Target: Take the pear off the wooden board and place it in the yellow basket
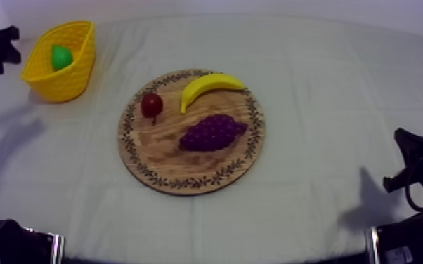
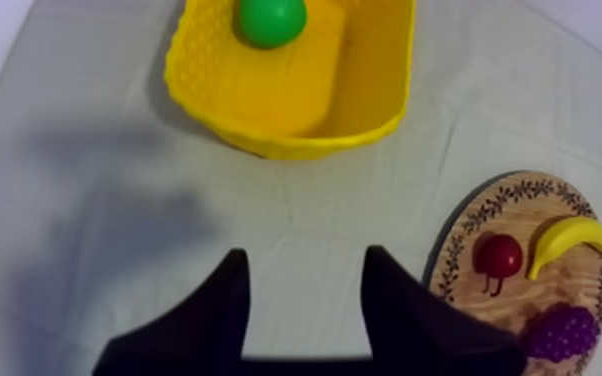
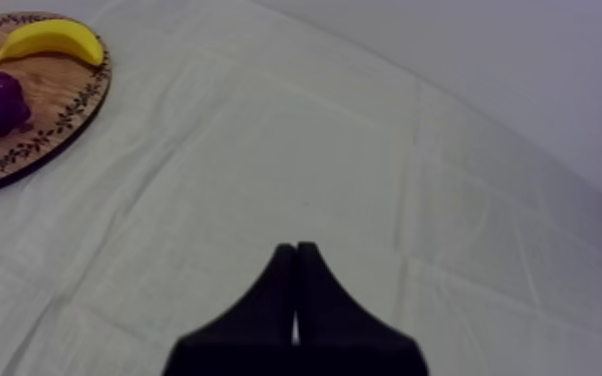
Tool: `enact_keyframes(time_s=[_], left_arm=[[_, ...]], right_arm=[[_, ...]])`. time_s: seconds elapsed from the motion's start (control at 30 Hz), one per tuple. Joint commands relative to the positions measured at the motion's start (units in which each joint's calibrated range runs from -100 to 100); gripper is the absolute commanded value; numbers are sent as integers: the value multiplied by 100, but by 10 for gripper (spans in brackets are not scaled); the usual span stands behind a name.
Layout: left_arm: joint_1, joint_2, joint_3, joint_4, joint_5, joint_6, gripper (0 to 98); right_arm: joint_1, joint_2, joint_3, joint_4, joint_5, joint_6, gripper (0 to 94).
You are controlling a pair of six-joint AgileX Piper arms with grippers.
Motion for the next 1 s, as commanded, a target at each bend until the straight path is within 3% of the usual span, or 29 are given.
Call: enact_keyframes(time_s=[0.0, 0.43, 0.83, 0.97], left_arm=[[-1, -385, 474, 9, -225, 2, 386], [-39, -1874, 2173, 54, -1335, -26, 284], [-46, -3113, 3596, 76, -2242, -148, 47], [-45, -3455, 4037, 85, -2688, -194, 11]], right_arm=[[0, -3, -2, 1, 2, 1, 2], [0, -3, -2, 1, 2, 1, 2], [0, -3, -2, 1, 2, 1, 2], [0, -3, -2, 1, 2, 1, 2]])
